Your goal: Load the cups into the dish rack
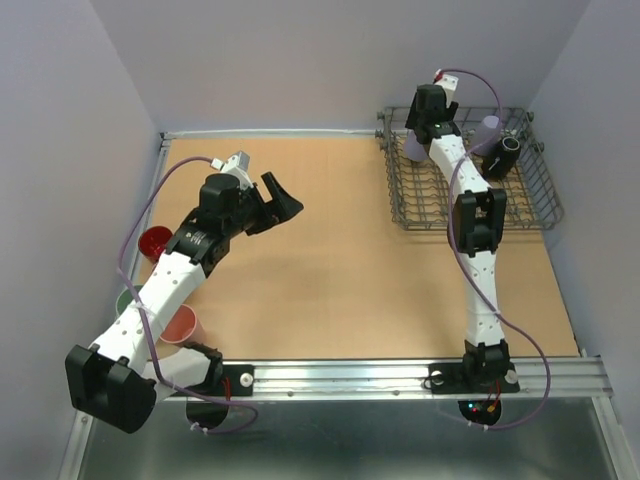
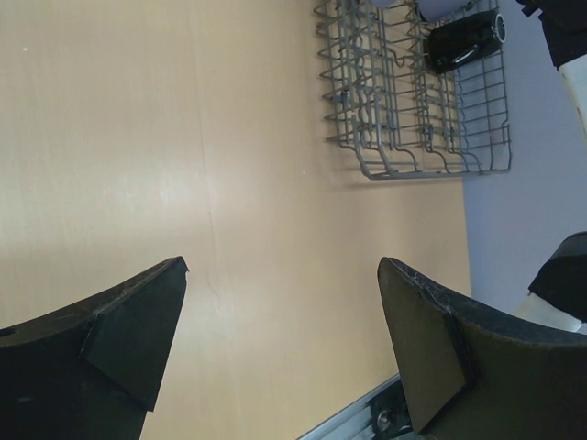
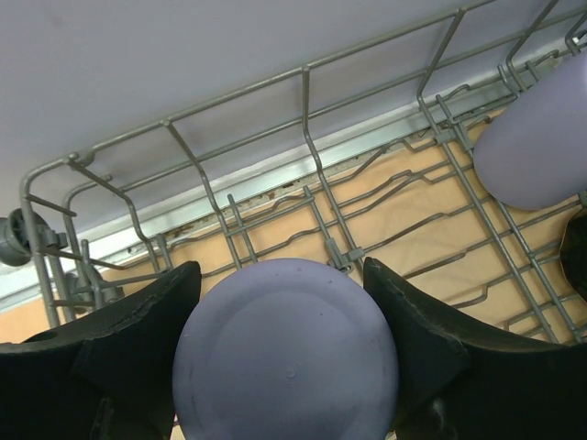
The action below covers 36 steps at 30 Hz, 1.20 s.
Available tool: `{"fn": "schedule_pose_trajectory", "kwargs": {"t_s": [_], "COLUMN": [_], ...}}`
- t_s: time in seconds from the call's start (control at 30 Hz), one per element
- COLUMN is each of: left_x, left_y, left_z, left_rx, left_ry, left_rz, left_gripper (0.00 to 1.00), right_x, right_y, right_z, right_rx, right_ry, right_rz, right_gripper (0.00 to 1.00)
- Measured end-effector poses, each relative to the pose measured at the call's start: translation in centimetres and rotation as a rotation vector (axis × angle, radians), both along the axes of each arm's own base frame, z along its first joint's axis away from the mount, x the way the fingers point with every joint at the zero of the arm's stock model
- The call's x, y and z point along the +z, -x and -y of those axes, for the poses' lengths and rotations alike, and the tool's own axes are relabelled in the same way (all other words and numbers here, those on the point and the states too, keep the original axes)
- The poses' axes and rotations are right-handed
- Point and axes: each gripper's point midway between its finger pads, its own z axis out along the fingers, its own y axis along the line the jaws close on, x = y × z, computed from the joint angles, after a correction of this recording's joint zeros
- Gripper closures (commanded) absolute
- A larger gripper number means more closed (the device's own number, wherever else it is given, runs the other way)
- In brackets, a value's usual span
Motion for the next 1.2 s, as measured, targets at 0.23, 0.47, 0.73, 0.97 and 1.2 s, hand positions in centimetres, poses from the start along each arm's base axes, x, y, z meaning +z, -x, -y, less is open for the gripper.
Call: {"fn": "schedule_pose_trajectory", "kwargs": {"t_s": [0.23, 0.47, 0.73, 0.97, 1.2], "left_x": [-3.6, -4.1, -3.6, -2.8, -1.5], "left_y": [2.0, 2.6, 2.6, 2.6, 2.6], "left_z": [-1.0, -1.5, -2.0, -2.6, -4.7], "left_rx": [0.01, 0.02, 0.032, 0.05, 0.131], "left_ry": [-0.029, -0.043, -0.072, -0.096, -0.177], "left_rz": [-0.065, -0.075, -0.074, -0.064, -0.065], "left_gripper": [0.04, 0.04, 0.04, 0.04, 0.04], "right_x": [-2.2, -2.8, -2.7, -1.3, 8.0], "right_y": [-1.1, -1.0, -1.0, -0.9, 0.9], "right_z": [0.8, 1.7, 1.0, 0.6, 0.9], "right_rx": [-0.041, -0.067, -0.057, -0.048, -0.049], "right_ry": [0.056, 0.089, 0.098, 0.102, 0.091], "right_rz": [-0.004, -0.019, -0.016, 0.0, 0.121], "right_gripper": [0.99, 0.09, 0.0, 0.0, 0.0]}}
